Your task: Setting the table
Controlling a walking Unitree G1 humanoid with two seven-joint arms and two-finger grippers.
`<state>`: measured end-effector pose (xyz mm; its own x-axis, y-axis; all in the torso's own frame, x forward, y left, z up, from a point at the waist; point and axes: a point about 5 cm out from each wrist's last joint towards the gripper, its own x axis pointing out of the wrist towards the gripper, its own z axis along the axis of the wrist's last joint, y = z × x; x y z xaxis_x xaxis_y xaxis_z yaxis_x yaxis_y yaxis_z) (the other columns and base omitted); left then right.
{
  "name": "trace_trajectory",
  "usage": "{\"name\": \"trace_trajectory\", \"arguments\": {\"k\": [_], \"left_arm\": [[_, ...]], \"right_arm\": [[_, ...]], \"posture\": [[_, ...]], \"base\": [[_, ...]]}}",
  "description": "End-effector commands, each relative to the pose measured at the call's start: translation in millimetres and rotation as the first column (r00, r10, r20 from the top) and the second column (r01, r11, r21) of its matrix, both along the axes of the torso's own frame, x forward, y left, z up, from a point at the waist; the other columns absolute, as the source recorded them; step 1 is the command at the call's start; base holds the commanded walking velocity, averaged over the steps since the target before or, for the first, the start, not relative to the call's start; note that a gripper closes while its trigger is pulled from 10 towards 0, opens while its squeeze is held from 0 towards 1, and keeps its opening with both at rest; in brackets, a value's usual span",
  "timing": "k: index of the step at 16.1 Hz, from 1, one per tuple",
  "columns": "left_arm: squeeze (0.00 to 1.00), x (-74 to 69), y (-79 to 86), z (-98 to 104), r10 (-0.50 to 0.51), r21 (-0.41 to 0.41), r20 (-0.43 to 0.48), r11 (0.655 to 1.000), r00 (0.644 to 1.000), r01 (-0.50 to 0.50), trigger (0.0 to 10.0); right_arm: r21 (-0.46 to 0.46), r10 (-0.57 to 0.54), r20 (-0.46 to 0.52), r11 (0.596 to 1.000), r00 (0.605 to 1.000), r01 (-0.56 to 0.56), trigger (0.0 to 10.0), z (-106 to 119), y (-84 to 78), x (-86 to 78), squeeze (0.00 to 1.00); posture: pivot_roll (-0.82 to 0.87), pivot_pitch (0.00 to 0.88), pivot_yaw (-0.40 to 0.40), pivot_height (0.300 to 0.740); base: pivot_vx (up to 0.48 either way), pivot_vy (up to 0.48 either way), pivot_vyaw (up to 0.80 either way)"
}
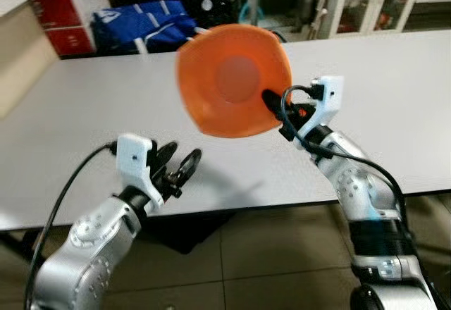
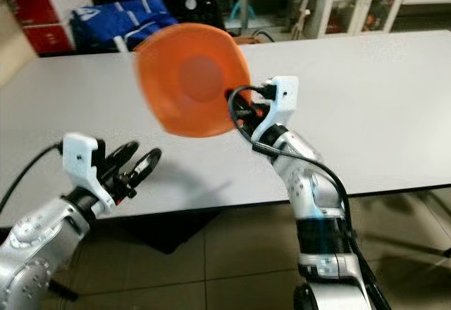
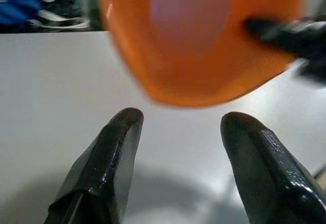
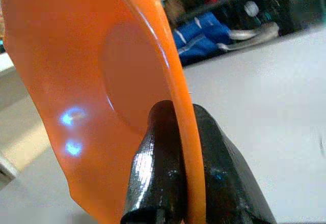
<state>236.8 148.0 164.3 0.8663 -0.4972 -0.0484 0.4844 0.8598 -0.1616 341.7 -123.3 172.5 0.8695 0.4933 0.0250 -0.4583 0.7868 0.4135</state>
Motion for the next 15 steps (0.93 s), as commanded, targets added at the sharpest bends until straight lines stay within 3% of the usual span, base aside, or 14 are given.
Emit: {"name": "trace_trajectory", "arguments": {"k": [1,4,7,11,14,15], "left_arm": [[0.0,-0.6,-4.6,12,-0.065,-0.016,0.032,0.998,0.997,0.065,10.0],[0.0,-1.5,-16.4,28,-0.184,0.009,0.112,0.983,0.977,0.184,10.0],[0.0,-6.9,-22.5,36,-0.274,-0.044,0.079,0.96,0.958,0.278,10.0],[0.0,-6.8,-24.6,49,-0.33,-0.111,0.065,0.935,0.942,0.336,10.0],[0.0,-10.1,-29.1,54,-0.362,-0.144,0.06,0.919,0.93,0.367,10.0],[0.0,-10.6,-29.3,54,-0.362,-0.162,0.047,0.917,0.931,0.365,10.0]], "right_arm": [[0.062,-0.045,0.011,0.997,0.999,0.044,0.0,10,-5.5,9.1,0.0],[0.099,-0.074,-0.105,0.991,0.992,0.085,0.0,-8,-6.7,27.4,0.0],[0.097,-0.111,-0.196,0.987,0.974,0.132,0.0,-23,-8.4,41.5,0.0],[0.109,-0.131,-0.264,0.98,0.956,0.165,0.0,-26,-9.1,50.0,0.0],[0.116,-0.218,-0.408,0.951,0.887,0.287,0.0,-38,-16.2,51.9,0.0],[0.08,-0.259,-0.437,0.942,0.861,0.325,0.0,-41,-19.3,52.0,0.0]], "posture": [[-0.09,0.0,0.083,0.74],[-0.08,0.0,0.083,0.74],[-0.06,0.0,0.076,0.74],[-0.05,0.0,0.073,0.74],[-0.04,0.0,0.062,0.74],[-0.05,0.0,0.057,0.74]], "base": [[0.0,0.0,0.0],[0.0,0.0,0.0],[0.0,0.0,0.0],[0.0,0.0,0.0],[0.0,0.0,0.0],[0.0,0.0,0.0]]}}
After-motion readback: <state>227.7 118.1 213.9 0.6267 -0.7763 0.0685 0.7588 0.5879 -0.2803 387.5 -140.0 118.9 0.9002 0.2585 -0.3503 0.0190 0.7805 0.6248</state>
